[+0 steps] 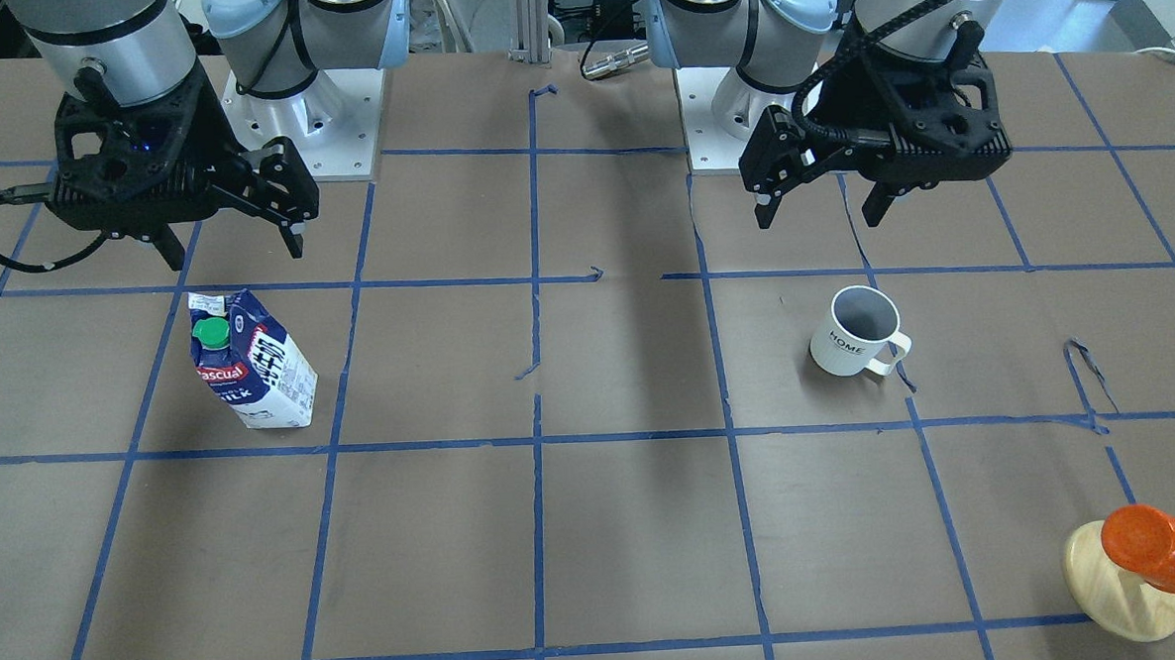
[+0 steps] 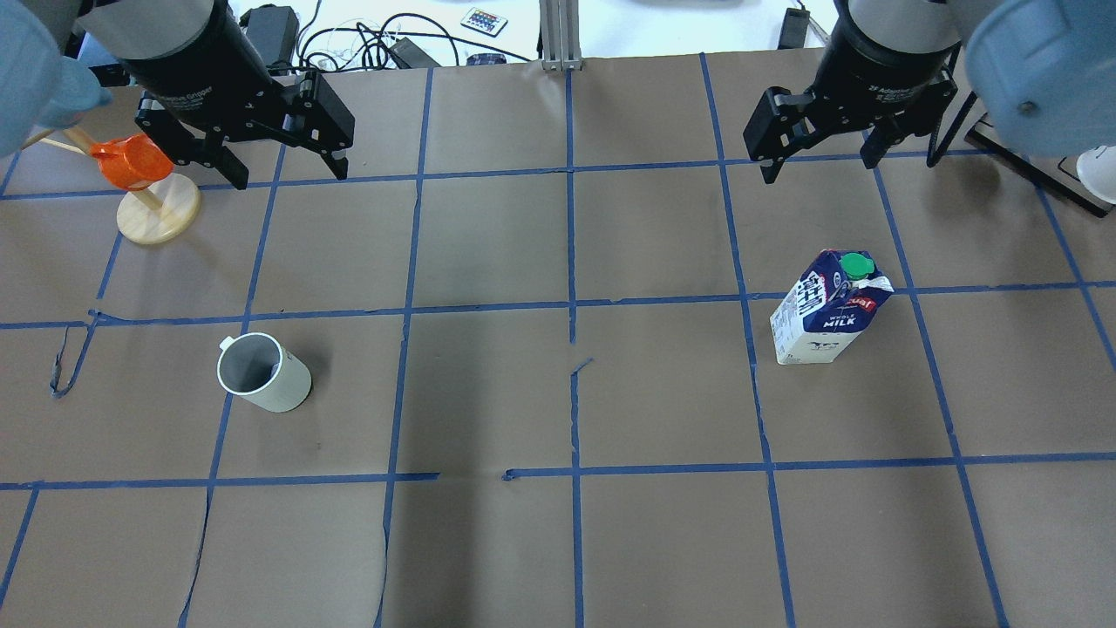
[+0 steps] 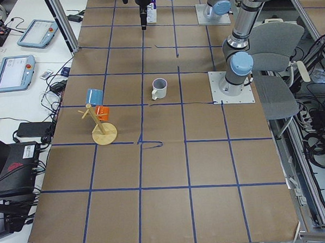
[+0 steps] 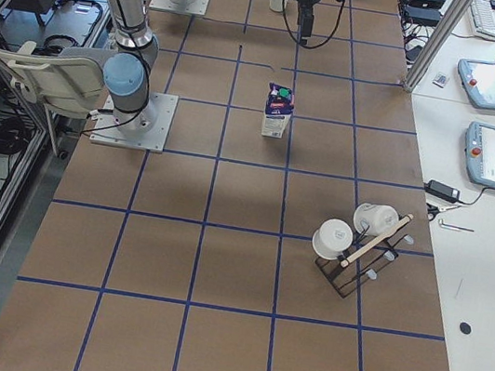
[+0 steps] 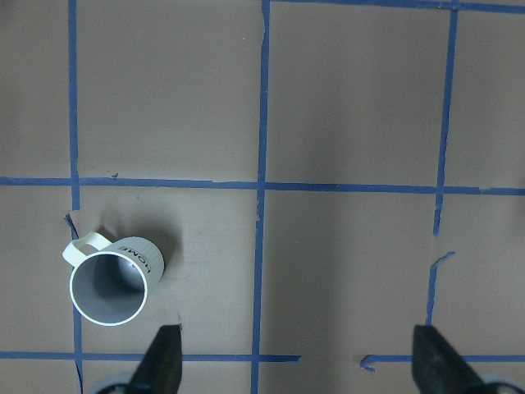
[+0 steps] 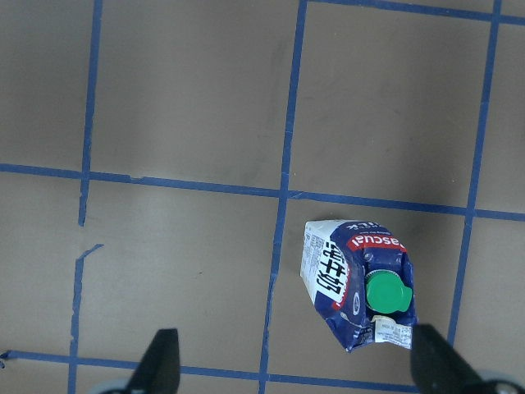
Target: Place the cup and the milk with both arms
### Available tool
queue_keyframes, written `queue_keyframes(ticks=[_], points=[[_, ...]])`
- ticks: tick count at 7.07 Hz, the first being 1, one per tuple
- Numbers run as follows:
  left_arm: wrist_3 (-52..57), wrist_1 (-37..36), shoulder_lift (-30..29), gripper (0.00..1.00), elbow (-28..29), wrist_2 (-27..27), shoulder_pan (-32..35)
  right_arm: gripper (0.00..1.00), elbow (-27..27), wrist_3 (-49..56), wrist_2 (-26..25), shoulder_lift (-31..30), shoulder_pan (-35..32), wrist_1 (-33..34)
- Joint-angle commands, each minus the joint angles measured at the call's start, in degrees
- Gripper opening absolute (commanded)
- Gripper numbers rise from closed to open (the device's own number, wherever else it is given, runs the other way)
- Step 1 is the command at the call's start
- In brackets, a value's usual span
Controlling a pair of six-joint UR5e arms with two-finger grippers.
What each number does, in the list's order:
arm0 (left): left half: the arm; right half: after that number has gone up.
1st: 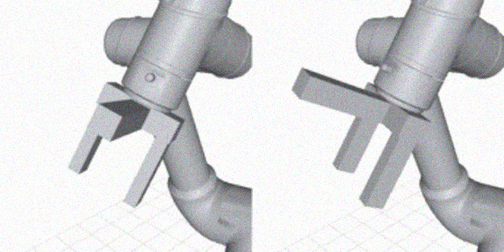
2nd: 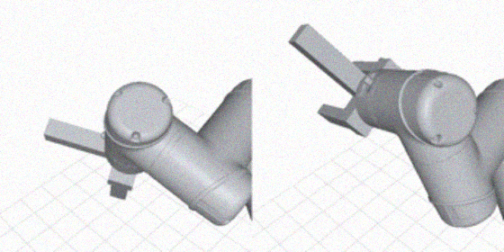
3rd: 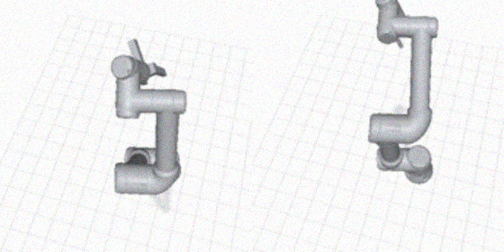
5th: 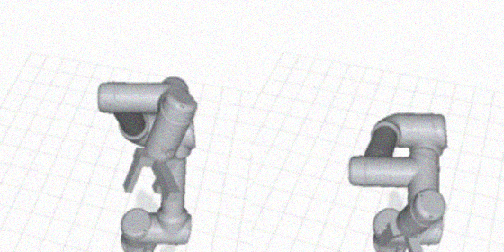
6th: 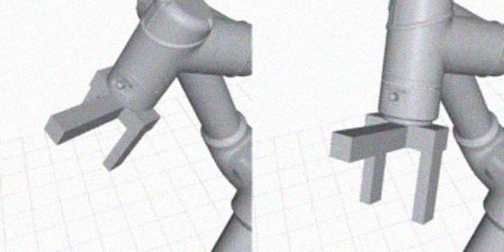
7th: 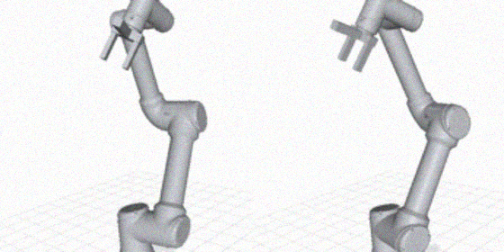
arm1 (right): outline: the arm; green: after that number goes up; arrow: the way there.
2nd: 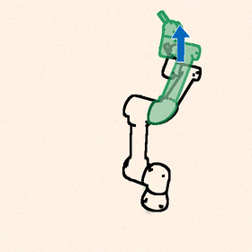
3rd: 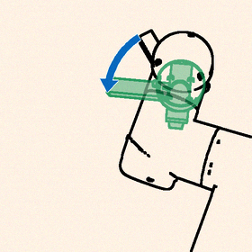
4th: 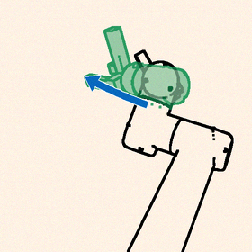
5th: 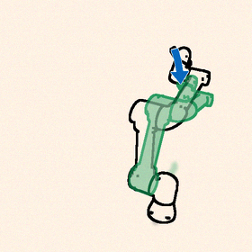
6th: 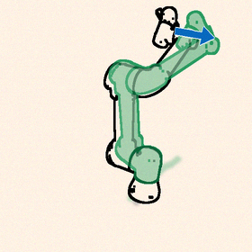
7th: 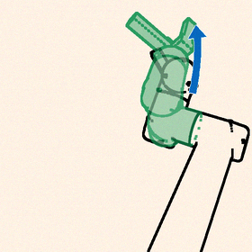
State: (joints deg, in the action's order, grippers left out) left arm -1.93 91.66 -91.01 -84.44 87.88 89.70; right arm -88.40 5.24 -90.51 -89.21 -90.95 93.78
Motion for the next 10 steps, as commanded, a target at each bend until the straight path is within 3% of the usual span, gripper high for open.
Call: queue_keyframes(ticks=[1,3,4,6,8,9,10], points=[[0.0,0.5,0.5,1.00,-0.5,0.4,0.4,1.00,0.2,0.0,-0.1,0.3,0.7,0.4],[0.2,0.6,1.3,1.00,-3.3,1.1,-0.1,1.00,-0.6,1.2,-0.1,3.1,5.2,-0.4],[0.1,0.5,1.5,1.00,-5.4,1.4,-0.4,1.00,-4.4,3.4,0.7,4.0,7.3,0.8],[-1.0,-1.6,0.8,1.00,-13.7,1.7,-6.8,1.00,-14.2,4.9,0.7,4.1,9.7,10.5],[-1.1,-9.3,-0.6,1.00,-23.2,3.3,-13.6,1.00,-22.7,5.1,0.7,4.1,10.5,20.4],[-1.0,-15.7,-1.0,1.00,-28.2,3.3,-15.1,0.96,-23.4,5.0,0.7,4.1,10.4,21.0],[-1.2,-18.9,-1.8,0.98,-30.8,3.3,-15.3,0.71,-22.9,5.1,0.3,4.0,10.4,21.5]])
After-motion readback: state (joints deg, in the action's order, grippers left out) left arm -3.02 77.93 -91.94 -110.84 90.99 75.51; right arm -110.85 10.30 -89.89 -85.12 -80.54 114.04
